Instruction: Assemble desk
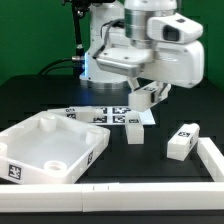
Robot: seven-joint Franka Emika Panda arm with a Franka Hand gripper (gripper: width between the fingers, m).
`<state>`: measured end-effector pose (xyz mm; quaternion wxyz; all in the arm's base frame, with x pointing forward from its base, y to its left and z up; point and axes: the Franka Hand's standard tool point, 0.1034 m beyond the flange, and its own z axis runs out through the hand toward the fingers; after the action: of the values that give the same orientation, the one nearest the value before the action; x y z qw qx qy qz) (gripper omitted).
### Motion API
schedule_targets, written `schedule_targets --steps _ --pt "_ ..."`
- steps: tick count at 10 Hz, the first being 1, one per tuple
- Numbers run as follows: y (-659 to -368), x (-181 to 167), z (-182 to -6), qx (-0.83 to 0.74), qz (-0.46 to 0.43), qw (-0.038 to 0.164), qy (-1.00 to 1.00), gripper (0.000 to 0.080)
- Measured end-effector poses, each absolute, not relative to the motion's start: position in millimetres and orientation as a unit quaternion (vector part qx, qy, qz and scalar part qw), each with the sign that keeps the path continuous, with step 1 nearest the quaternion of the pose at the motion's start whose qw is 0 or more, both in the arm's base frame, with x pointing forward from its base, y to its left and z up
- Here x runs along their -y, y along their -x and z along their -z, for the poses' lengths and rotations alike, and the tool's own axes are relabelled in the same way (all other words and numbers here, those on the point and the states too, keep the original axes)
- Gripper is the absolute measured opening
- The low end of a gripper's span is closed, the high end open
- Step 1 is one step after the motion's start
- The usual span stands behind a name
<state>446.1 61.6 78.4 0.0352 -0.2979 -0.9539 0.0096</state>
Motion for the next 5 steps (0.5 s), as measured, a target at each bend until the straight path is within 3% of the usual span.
schedule_targets --steps 2,5 --pt "-440.9 -64.6 -73.9 0.987 0.008 0.039 0.158 0.0284" --pt "-440.1 -54.8 -71.2 0.991 -0.007 0.037 0.132 0.0284"
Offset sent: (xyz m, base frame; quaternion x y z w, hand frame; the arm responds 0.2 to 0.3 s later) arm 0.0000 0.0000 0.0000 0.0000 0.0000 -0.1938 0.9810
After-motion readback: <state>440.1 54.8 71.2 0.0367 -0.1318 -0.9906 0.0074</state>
